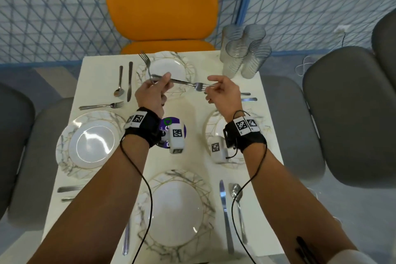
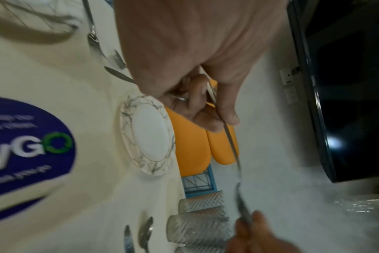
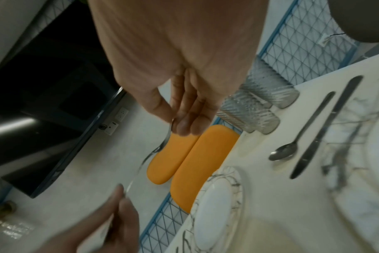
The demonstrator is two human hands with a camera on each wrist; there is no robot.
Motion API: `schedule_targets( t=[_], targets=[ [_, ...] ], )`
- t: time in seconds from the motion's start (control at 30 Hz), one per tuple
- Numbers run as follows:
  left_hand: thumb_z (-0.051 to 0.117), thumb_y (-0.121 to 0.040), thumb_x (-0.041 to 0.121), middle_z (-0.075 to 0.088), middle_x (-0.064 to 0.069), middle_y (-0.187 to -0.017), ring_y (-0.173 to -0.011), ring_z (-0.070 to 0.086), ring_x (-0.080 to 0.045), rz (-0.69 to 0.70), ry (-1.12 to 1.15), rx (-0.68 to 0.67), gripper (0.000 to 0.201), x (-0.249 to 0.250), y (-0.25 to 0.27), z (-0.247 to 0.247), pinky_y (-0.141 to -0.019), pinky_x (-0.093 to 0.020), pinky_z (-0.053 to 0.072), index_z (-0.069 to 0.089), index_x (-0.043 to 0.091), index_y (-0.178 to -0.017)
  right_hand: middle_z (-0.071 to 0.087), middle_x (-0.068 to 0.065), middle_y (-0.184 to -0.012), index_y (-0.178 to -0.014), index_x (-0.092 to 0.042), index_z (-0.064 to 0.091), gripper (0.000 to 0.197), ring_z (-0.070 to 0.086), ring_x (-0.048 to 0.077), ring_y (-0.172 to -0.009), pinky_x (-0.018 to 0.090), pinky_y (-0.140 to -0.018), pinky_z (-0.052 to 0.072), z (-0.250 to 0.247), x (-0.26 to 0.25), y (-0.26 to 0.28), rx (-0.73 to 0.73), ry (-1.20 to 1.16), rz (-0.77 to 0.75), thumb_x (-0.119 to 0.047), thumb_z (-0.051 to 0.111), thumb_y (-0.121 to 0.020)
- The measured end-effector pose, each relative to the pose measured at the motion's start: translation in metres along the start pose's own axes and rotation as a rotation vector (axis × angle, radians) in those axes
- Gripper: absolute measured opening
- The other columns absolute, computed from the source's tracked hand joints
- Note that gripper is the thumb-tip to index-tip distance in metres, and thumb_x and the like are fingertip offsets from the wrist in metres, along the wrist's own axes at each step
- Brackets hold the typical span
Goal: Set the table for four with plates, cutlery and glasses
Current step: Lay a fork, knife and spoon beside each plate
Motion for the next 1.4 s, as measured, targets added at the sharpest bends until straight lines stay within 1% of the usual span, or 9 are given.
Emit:
schedule_targets(
  t=[0.07,0.3,0.4,0.5,0.73,0.8,1.0,1.17,1.4],
  targets=[
    [0.089,-0.080,0.016,0.078,-0.009,-0.084,-0.071,0.072,-0.011,0.032,-0.030,0.040,0.029,0.003,-0.002,0.020,-0.041,-0.019,0.031,0.064,0.012,-0.095,0.065,0.007,-0.075,-0.117,-0.009,0.068,0.035,0.064,0.019,-0.063,0.035,-0.064,0.058,-0.003,0.012,0.005,-0.088,-0.001,0.017,0.003,0.066,-0.085],
    [0.091,-0.076,0.026,0.080,-0.012,-0.090,-0.073,0.075,-0.018,0.136,-0.251,-0.018,0.025,-0.003,-0.010,0.073,-0.044,-0.018,0.036,0.074,0.012,-0.087,0.074,0.016,-0.078,-0.089,-0.014,0.070,0.005,0.063,0.017,-0.057,0.033,-0.057,0.053,0.000,0.023,0.004,-0.200,-0.018,0.105,-0.015,0.075,-0.089],
    [0.084,-0.083,0.039,0.081,-0.006,-0.089,-0.083,0.078,-0.021,0.129,-0.317,-0.074,0.028,-0.005,-0.013,0.081,-0.041,-0.018,0.033,0.076,0.014,-0.089,0.076,0.016,-0.082,-0.089,-0.008,0.072,0.005,0.062,0.019,-0.058,0.035,-0.057,0.051,0.002,0.032,-0.010,-0.174,-0.047,0.111,-0.012,0.074,-0.089],
    [0.066,-0.095,0.053,0.080,0.002,-0.092,-0.077,0.076,-0.012,0.129,-0.381,-0.013,0.036,-0.008,-0.014,0.071,-0.042,-0.019,0.034,0.075,0.018,-0.093,0.075,0.016,-0.081,-0.089,-0.009,0.073,0.001,0.062,0.019,-0.058,0.037,-0.057,0.053,-0.002,0.040,-0.035,-0.085,-0.052,0.115,-0.010,0.074,-0.088],
    [0.052,-0.107,0.036,0.073,0.001,-0.081,-0.056,0.060,-0.011,0.027,-0.402,0.059,0.032,-0.030,-0.029,0.008,-0.040,-0.020,0.025,0.074,0.014,-0.099,0.077,-0.003,-0.084,-0.072,-0.026,0.072,0.013,0.073,0.020,-0.083,0.034,-0.078,0.061,0.008,0.059,-0.122,0.130,0.293,0.218,-0.024,0.074,-0.085],
    [0.052,-0.108,0.031,0.072,-0.001,-0.081,-0.054,0.058,-0.011,0.010,-0.410,0.071,0.031,-0.034,-0.032,-0.007,-0.039,-0.019,0.025,0.074,0.011,-0.101,0.077,0.000,-0.095,-0.084,-0.019,0.078,0.013,0.070,0.023,-0.095,0.023,-0.079,0.052,0.020,0.067,-0.141,0.085,0.438,0.257,-0.029,0.070,-0.089],
    [0.051,-0.108,0.025,0.070,-0.001,-0.075,-0.052,0.057,-0.012,-0.009,-0.401,0.132,0.028,-0.039,-0.041,-0.029,-0.038,-0.018,0.025,0.074,0.013,-0.096,0.075,0.007,-0.099,-0.095,-0.008,0.076,0.022,0.070,0.023,-0.096,0.023,-0.066,0.046,0.042,0.093,-0.169,0.002,0.616,0.397,-0.027,0.076,-0.084],
    [0.050,-0.108,0.024,0.070,0.000,-0.074,-0.053,0.058,-0.013,-0.008,-0.392,0.129,0.029,-0.039,-0.045,-0.029,-0.038,-0.019,0.025,0.074,0.015,-0.095,0.070,0.011,-0.113,-0.107,-0.007,0.069,0.029,0.069,0.026,-0.101,0.025,-0.068,0.045,0.052,0.105,-0.173,-0.012,0.752,0.369,-0.027,0.072,-0.086],
    [0.050,-0.108,0.025,0.071,0.001,-0.076,-0.057,0.060,-0.015,0.002,-0.401,0.092,0.029,-0.041,-0.044,-0.029,-0.039,-0.020,0.029,0.075,0.013,-0.100,0.065,0.013,-0.119,-0.113,-0.007,0.059,0.032,0.062,0.030,-0.113,0.038,-0.094,0.054,0.057,0.105,-0.177,-0.029,0.918,0.312,-0.022,0.068,-0.086]
  ],
)
Point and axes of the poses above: each hand's wrist, its own y-axis away from the middle knuckle, its own z-axis out of the palm, x = y × z, the point moved 2 cm from there along -y, towards the middle knuckle
